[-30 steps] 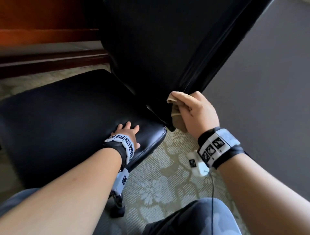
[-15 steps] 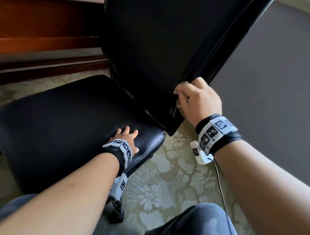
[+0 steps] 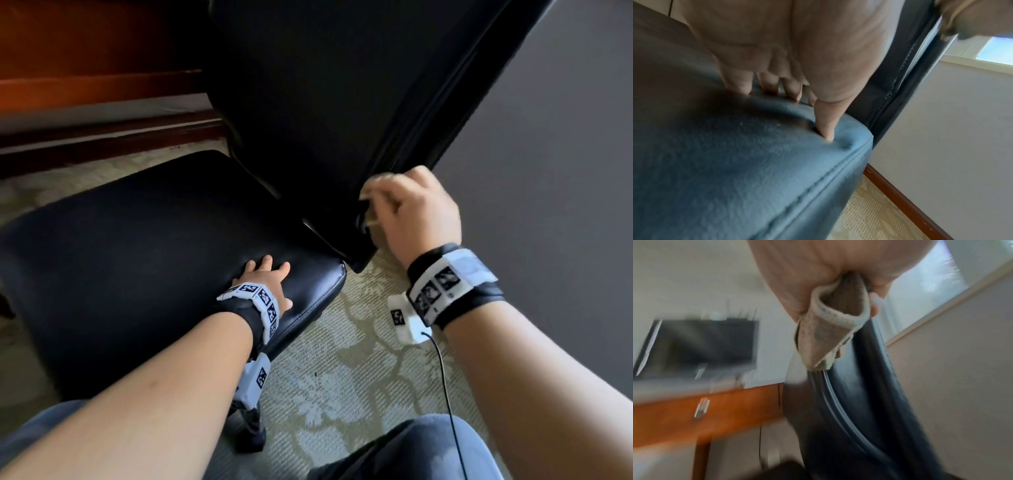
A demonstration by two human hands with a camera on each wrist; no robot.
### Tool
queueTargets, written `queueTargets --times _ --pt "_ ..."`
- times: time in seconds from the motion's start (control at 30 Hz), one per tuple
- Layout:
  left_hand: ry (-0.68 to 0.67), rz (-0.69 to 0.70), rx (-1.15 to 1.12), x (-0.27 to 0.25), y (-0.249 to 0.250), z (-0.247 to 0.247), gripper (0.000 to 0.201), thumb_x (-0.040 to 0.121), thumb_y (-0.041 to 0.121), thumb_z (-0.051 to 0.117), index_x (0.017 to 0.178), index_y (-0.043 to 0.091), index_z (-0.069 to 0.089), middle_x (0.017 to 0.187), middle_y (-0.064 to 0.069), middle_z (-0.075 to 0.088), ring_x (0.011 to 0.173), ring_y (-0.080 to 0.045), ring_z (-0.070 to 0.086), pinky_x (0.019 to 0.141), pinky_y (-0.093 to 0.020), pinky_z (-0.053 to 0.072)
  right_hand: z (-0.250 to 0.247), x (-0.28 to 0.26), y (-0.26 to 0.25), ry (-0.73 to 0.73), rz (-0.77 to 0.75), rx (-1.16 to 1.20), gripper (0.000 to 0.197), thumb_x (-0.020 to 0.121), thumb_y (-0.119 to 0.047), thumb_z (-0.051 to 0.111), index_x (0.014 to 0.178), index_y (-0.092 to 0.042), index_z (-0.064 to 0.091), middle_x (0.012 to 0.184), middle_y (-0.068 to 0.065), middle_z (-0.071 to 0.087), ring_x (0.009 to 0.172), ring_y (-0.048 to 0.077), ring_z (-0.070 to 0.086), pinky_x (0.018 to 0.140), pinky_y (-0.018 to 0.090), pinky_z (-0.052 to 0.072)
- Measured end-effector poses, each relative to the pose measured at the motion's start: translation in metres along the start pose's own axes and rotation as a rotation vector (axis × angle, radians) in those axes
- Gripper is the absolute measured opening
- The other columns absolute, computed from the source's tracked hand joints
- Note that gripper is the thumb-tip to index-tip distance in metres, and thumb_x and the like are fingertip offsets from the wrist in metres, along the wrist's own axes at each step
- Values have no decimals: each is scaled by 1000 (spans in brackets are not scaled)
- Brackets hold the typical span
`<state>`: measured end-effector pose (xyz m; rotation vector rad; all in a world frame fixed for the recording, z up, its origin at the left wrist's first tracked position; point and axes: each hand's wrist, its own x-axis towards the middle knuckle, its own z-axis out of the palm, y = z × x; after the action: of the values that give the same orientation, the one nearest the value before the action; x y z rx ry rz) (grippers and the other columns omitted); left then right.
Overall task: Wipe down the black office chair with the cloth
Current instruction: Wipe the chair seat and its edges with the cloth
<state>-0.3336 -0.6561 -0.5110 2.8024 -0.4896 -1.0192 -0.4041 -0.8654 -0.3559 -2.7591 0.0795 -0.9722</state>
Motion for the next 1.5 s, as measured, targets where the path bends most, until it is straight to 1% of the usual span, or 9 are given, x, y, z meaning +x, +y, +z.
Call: queueTargets --times 0.07,0.13,0.23,0.4,0.7,0.83,1.03,1.2,1.5 --pt "11 13 4 -2 0 -1 85 99 38 60 166 40 8 176 3 -9 162 -32 -7 125 -58 27 -17 21 1 236 137 184 13 93 -31 65 97 -31 77 96 -7 67 87 5 61 79 12 44" --pt "18 9 9 -3 -1 -1 85 99 39 60 166 40 8 176 3 -8 162 -33 -7 124 -58 28 -21 35 3 333 291 331 10 91 -34 66 95 -31 76 97 -10 71 92 1 64 86 14 48" --pt "1 -10 25 -1 3 -3 85 100 39 59 166 41 6 176 3 -9 162 -32 -7 124 -58 29 0 20 3 231 379 315 12 92 -36 67 87 -25 69 89 -5 69 83 10 62 80 31 52" --pt "-10 -41 95 -7 11 -7 86 101 47 59 167 40 4 175 2 -9 162 -33 -5 123 -55 31 36 -40 13 -165 521 244 14 94 -43 66 100 -35 76 95 -12 72 94 9 66 82 24 48" --pt "-38 -39 108 -10 7 -10 86 101 48 57 166 41 0 176 3 -11 162 -32 -8 124 -57 30 65 -33 -16 74 999 632 32 82 -46 80 100 -25 64 88 -13 67 77 -4 62 59 8 41" --pt "-24 -7 65 -15 7 -13 86 101 46 62 167 41 6 176 3 -9 162 -31 -6 126 -55 27 74 -37 -15 -14 1017 560 34 87 -49 75 106 -26 58 91 -14 63 76 -8 55 48 3 34" --pt "-79 -45 119 -6 8 -14 86 103 46 54 166 40 -4 175 2 -15 162 -32 -8 123 -57 31 66 -30 -16 84 883 542 33 88 -45 75 105 -25 55 91 -15 62 80 -7 59 57 0 39" --pt "-47 -21 92 -10 8 -13 85 103 48 57 167 40 1 176 3 -12 162 -32 -8 125 -56 29 73 -32 -17 30 932 536 37 90 -45 72 109 -20 52 89 -14 58 82 -3 58 51 8 36" --pt "-95 -33 95 -6 7 -14 85 105 49 53 165 42 -6 175 4 -18 162 -30 -12 124 -58 29 65 -18 -22 2 731 416 33 92 -45 69 104 -22 48 83 -16 53 72 -5 50 54 9 32"
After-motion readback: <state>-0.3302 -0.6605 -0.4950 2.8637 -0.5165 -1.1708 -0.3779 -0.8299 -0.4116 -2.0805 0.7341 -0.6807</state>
